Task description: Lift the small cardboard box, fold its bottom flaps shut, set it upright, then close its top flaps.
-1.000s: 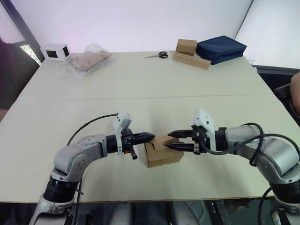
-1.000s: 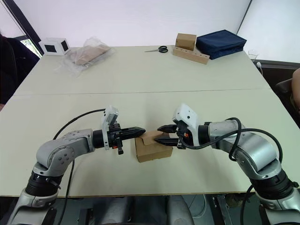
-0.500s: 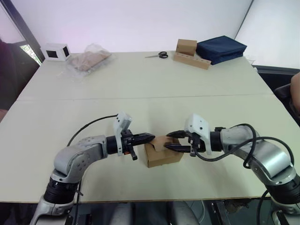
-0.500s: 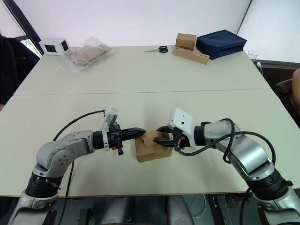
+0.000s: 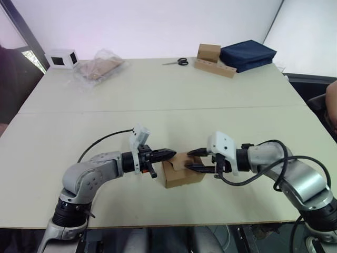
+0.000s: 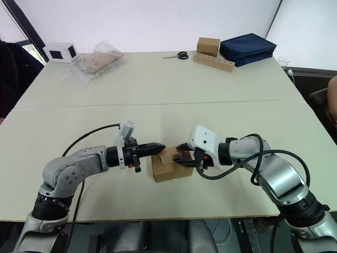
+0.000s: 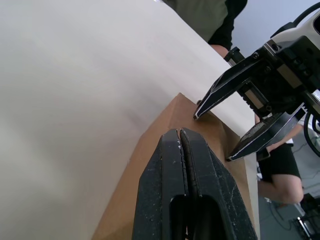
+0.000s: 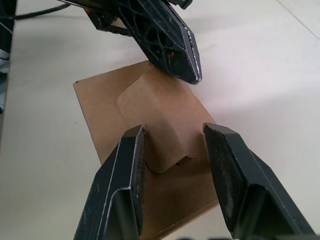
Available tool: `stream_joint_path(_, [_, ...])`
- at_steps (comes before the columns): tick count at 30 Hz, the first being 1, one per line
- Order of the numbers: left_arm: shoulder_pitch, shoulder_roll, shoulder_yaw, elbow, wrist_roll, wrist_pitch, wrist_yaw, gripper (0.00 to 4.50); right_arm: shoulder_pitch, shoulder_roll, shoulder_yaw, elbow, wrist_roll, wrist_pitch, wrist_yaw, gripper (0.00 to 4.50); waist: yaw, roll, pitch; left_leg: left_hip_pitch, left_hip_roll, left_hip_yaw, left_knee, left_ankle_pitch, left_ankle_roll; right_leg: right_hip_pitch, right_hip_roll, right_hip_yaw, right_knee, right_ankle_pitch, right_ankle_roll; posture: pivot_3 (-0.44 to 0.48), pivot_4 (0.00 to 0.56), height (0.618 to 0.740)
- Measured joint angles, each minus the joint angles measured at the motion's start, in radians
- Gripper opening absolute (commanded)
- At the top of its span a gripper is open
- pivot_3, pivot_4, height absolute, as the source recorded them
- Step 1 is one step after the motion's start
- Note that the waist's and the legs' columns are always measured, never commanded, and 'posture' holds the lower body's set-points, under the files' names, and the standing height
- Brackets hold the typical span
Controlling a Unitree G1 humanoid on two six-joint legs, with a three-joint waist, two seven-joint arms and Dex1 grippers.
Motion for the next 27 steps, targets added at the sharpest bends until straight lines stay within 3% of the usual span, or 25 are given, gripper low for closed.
stream_joint_path(16, [0.0,0.0,0.001,-0.012,-0.025,0.015,0.021,0.0,0.003,0.037,0.013,0.038,-0.076,-0.057,-0.023,1.85,0.0,0.0,0.0,0.0,0.0,0.0,0.0,0.0,-0.001,0.0,0.0,0.0,0.0,0.0,0.0,0.0,0.15,0.74])
stream_joint_path(27, [0.029,0.029,-0.079,-0.014,0.081,-0.114,-0.038,0.0,0.019,0.05,-0.088,0.02,0.109,0.097,0.008,1.85,0.003,0.0,0.0,0.0,0.0,0.0,0.0,0.0,0.0,0.0,0.0,0.0,0.0,0.0,0.0,0.0,0.15,0.74])
